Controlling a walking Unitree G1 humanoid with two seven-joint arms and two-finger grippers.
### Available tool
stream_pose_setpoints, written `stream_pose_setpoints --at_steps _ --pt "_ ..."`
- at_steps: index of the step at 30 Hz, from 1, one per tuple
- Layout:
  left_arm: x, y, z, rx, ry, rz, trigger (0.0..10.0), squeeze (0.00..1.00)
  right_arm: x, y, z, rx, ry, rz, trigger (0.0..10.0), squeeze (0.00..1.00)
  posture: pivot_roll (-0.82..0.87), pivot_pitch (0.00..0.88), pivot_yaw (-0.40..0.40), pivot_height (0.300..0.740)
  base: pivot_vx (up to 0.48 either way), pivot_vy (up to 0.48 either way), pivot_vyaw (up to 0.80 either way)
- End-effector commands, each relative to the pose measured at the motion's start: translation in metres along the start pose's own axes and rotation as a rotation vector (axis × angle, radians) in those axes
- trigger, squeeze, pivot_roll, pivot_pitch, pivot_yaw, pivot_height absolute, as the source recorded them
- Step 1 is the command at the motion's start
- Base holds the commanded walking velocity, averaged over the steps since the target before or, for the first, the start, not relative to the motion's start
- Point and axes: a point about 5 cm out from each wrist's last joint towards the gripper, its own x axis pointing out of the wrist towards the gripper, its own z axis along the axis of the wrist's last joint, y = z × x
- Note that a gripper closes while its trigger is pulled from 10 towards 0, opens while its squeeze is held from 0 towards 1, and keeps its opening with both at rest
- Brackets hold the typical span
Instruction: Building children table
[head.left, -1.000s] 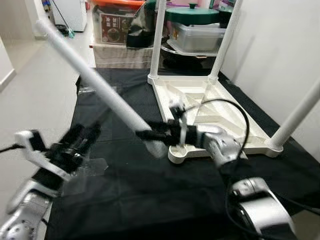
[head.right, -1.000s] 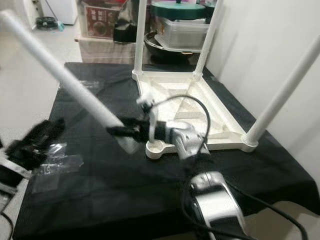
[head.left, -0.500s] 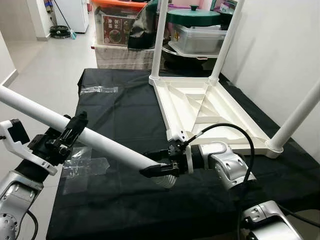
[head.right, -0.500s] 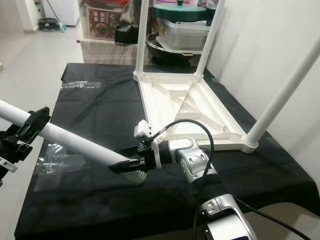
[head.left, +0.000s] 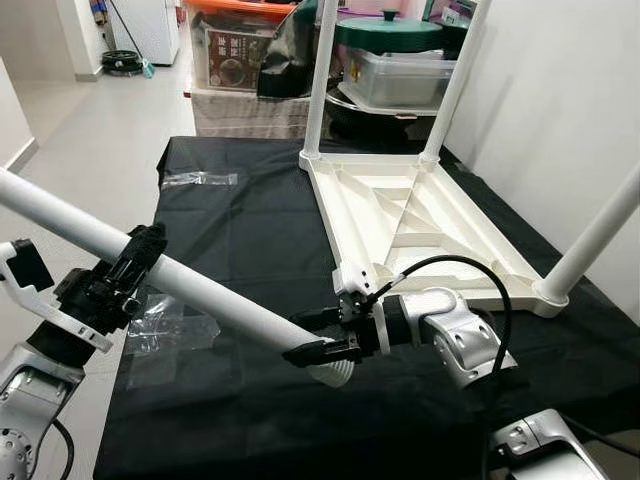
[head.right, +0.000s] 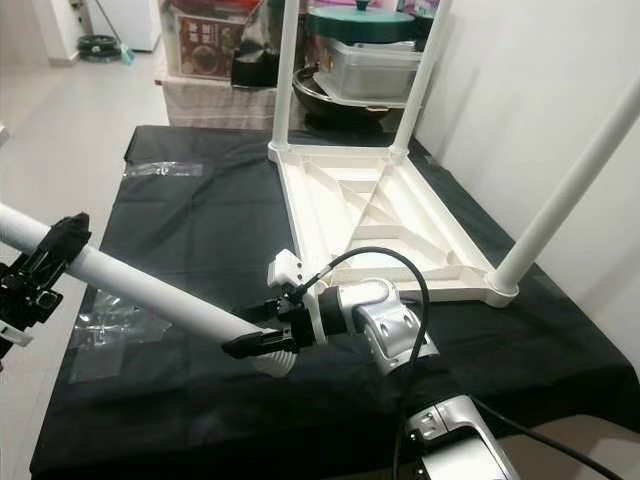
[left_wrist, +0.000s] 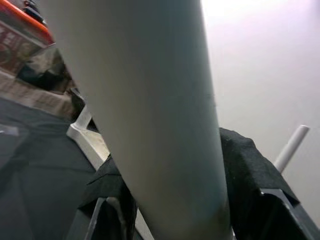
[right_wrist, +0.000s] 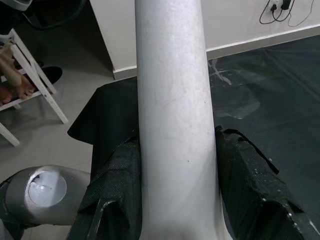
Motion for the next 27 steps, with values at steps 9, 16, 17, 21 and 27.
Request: stream_pose_setpoints --at_steps 9,16,17,21,27 --pt "0.005 -0.001 -0.004 0.005 0.062 0.016 10.0 0.0 -0.002 -0.01 0.02 0.0 -0.095 -0.08 10.0 1.0 0.09 0.0 -0.096 0.74 0.0 0.0 0.0" --pt "0.013 -0.008 -0.007 0.017 0.116 -0.056 10.0 0.0 0.004 0.001 0.052 -0.047 -0.098 0.06 10.0 0.0 0.09 0.0 -0.094 0.74 0.0 0.0 0.0" --pt "0.016 -0.01 -0.008 0.015 0.123 -0.071 10.0 0.0 0.007 0.004 0.056 -0.047 -0.093 0.091 10.0 0.0 0.09 0.0 -0.093 0.74 0.0 0.0 0.0" --pt "0.023 -0.014 -0.01 0.009 0.138 -0.108 10.0 0.0 0.024 0.009 0.055 -0.114 -0.02 0.124 10.0 0.0 0.09 0.0 -0.09 0.74 0.0 0.0 0.0" --pt "0.033 -0.02 -0.015 0.002 0.166 -0.154 10.0 0.0 0.058 0.013 0.047 -0.209 0.127 0.159 10.0 0.0 0.09 0.0 -0.09 0.74 0.0 0.0 0.0"
